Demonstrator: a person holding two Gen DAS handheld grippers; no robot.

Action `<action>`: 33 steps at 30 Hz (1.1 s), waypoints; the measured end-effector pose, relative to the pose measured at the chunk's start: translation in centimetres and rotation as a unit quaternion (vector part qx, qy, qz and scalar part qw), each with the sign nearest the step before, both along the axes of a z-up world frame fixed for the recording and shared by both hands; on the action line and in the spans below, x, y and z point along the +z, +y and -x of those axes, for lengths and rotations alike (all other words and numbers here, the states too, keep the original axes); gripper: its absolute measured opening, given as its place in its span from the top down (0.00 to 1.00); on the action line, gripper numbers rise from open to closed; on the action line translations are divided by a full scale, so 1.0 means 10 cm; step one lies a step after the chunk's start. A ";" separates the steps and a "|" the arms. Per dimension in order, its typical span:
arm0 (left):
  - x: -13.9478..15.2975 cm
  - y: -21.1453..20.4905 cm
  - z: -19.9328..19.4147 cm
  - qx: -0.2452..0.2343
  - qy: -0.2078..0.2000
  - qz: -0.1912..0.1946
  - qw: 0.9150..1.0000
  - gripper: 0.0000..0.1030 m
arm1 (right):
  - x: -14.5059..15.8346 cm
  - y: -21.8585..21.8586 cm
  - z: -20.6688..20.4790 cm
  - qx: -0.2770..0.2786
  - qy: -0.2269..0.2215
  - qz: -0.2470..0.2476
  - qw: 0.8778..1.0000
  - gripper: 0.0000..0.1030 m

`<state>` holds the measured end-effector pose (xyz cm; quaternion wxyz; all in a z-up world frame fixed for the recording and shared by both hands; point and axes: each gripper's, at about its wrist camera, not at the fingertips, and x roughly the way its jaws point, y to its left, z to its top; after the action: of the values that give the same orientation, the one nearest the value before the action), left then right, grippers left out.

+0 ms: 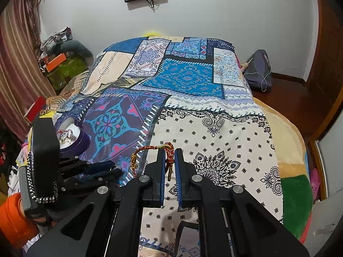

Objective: Organize jewelry
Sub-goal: 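Grasp the gold ring with the left gripper while the right gripper grasps the braided bracelet, then carry the gold ring and bracelet over the heart tin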

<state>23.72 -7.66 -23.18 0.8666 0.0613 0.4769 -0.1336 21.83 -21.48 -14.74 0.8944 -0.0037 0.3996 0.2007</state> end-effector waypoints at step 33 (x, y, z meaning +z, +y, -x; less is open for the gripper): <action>1.11 1.38 0.67 0.122 -0.136 0.021 0.983 0.84 | 0.39 1.23 0.06 0.094 -0.035 -0.050 0.994 0.93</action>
<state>17.06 6.19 -12.08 0.9343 0.0022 0.3555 -0.0268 21.26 -9.22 -10.89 0.8841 -0.0036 0.3552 0.3036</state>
